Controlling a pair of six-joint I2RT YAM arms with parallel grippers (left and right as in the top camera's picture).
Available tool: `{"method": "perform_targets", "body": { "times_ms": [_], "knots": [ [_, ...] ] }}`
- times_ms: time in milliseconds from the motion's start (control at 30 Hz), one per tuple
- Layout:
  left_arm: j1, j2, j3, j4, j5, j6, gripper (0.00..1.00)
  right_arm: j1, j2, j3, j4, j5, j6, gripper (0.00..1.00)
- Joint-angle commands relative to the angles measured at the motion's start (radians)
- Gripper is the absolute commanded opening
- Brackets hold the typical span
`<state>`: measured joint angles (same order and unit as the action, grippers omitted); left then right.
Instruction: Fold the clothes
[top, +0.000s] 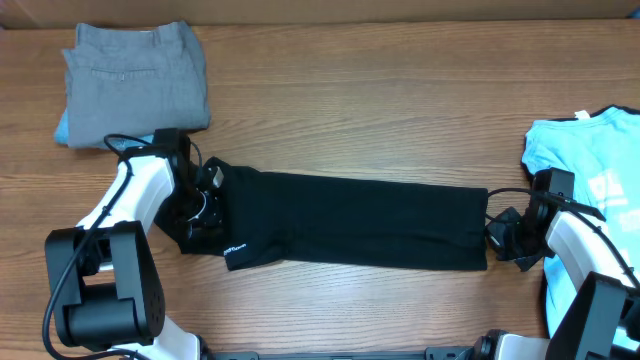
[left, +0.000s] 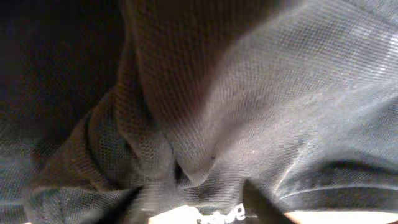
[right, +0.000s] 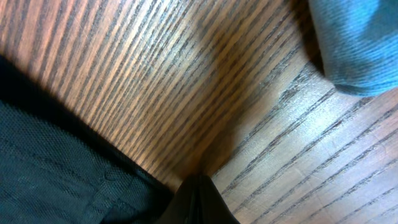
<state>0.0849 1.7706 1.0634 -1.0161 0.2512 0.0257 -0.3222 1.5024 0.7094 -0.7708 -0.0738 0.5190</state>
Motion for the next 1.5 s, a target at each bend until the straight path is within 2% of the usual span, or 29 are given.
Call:
{"method": "perform_targets", "body": {
  "times_ms": [0, 100, 167, 267, 400, 433, 567, 733, 1033, 1067, 1100, 1167, 1200, 1267, 1400, 1467],
  "knots": [
    [-0.005, -0.024, 0.024, -0.004, -0.002, 0.003, 0.56, -0.005, -0.019, 0.000, 0.005, 0.002, -0.002, 0.04],
    [-0.015, -0.024, 0.002, 0.024, -0.034, 0.005, 0.51, -0.005, -0.019, 0.000, 0.005, 0.002, -0.002, 0.04],
    [-0.019, -0.024, -0.014, 0.045, -0.027, 0.005, 0.41, -0.005, -0.019, 0.000, 0.005, 0.002, -0.003, 0.04],
    [-0.022, -0.024, -0.021, 0.043, -0.001, 0.004, 0.21, -0.005, -0.019, 0.000, 0.003, 0.002, -0.003, 0.04],
    [-0.020, -0.024, -0.021, 0.041, 0.003, 0.004, 0.05, -0.005, -0.019, 0.000, 0.003, 0.002, -0.003, 0.04],
    [-0.020, -0.024, -0.020, 0.040, 0.006, 0.004, 0.04, -0.005, -0.019, 0.000, 0.003, 0.002, -0.003, 0.04],
    [-0.015, -0.026, 0.031, -0.013, 0.011, 0.000, 0.04, -0.005, -0.019, 0.000, 0.003, 0.002, -0.018, 0.04],
    [0.005, -0.026, 0.193, -0.117, -0.004, 0.006, 0.04, -0.005, -0.019, 0.000, 0.003, 0.002, -0.018, 0.04],
    [0.006, -0.026, 0.221, -0.106, -0.034, 0.021, 0.06, -0.005, -0.019, 0.000, 0.006, 0.002, -0.018, 0.04],
    [0.006, -0.026, 0.221, -0.106, -0.047, 0.020, 0.11, -0.005, -0.019, 0.000, 0.006, 0.002, -0.018, 0.04],
    [0.006, -0.026, 0.221, -0.108, -0.060, 0.020, 0.20, -0.005, -0.019, 0.000, 0.006, 0.002, -0.018, 0.04],
    [0.006, -0.026, 0.221, -0.112, -0.071, 0.020, 0.49, -0.005, -0.019, 0.000, 0.006, 0.002, -0.018, 0.04],
    [0.006, -0.026, 0.221, -0.115, -0.076, 0.020, 0.58, -0.005, -0.019, 0.000, 0.006, 0.002, -0.018, 0.04],
    [0.008, -0.026, 0.222, -0.130, -0.079, 0.020, 0.66, -0.005, -0.019, 0.000, 0.006, -0.002, -0.018, 0.07],
    [0.007, -0.026, 0.225, -0.138, -0.062, 0.020, 0.57, -0.010, -0.019, 0.000, 0.006, -0.116, -0.056, 0.17],
    [0.007, -0.026, 0.235, -0.138, -0.014, 0.032, 0.47, -0.023, -0.019, 0.007, 0.006, -0.152, -0.056, 0.19]
  ]
}}
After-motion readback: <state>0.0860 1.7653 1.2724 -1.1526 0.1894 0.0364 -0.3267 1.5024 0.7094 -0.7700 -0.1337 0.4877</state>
